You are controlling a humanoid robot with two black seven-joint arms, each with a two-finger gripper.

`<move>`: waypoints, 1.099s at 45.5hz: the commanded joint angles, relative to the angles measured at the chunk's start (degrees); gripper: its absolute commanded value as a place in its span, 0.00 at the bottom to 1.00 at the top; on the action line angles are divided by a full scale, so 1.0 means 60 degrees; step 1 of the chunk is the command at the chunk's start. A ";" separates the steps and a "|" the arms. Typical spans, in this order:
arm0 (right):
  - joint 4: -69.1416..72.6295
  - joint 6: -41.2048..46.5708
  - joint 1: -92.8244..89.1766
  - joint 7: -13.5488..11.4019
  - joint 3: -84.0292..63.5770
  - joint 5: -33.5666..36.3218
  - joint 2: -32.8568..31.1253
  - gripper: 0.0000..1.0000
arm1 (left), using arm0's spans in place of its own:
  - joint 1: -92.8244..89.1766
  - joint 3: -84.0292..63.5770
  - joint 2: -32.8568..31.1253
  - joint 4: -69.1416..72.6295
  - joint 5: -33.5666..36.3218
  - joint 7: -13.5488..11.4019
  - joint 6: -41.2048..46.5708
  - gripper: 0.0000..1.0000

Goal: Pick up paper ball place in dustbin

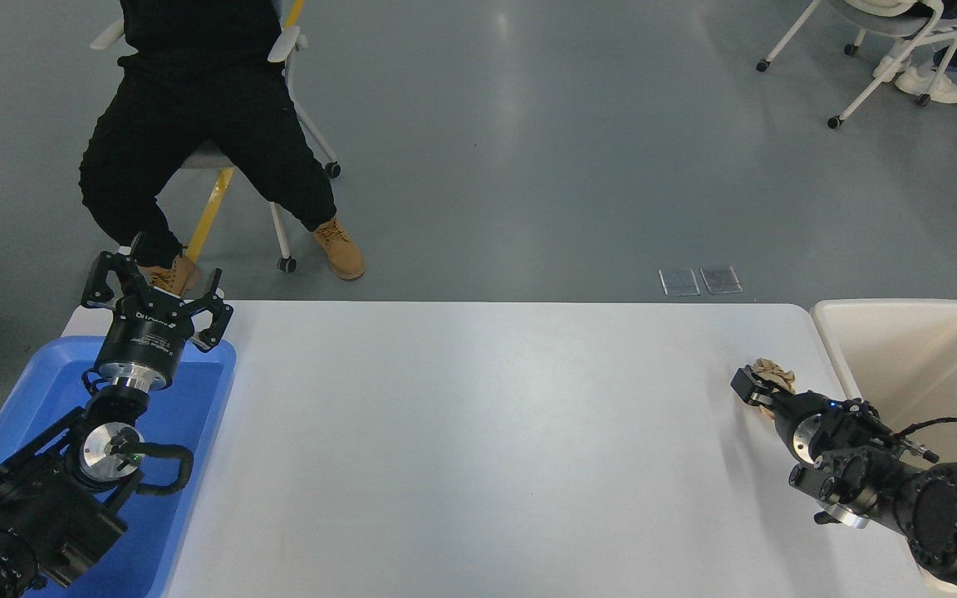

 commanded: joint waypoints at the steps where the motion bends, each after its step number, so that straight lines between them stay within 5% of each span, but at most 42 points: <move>1: 0.0000 -0.0176 -0.0083 0.0035 0.0212 -0.0038 0.0015 0.86 | 0.0006 0.0000 0.0000 0.0000 -0.0004 0.0000 0.0000 0.99; 4: 0.0014 -0.0176 -0.0083 0.0035 0.0227 -0.0038 0.0015 0.81 | 0.0007 0.0000 0.0000 0.0000 -0.0004 0.0000 0.0000 0.99; 13: 0.0102 -0.0103 -0.0171 0.0049 0.0242 -0.0053 0.0088 0.43 | 0.0007 0.0000 0.0000 0.0000 -0.0004 0.0000 0.0000 0.99; 21: 0.0146 -0.0088 -0.0229 0.0327 0.0315 -0.0038 0.0191 0.36 | 0.0006 0.0000 0.0000 0.0000 -0.0004 0.0000 0.0000 0.99; 26: 0.0146 -0.0074 -0.0288 0.0722 0.0373 -0.0053 0.0220 0.22 | 0.0006 0.0000 0.0000 0.0000 -0.0004 0.0000 0.0000 0.99; 34: 0.0219 -0.0074 -0.0157 0.0781 0.0374 -0.0053 0.0235 0.03 | 0.0007 0.0000 -0.0015 0.0000 -0.0004 0.0000 0.0000 0.99; 50: 0.4378 0.0028 0.3372 0.0826 0.0154 -0.1517 -0.2327 0.01 | -0.0008 0.0000 0.0000 0.0000 -0.0004 0.0000 -0.0015 0.99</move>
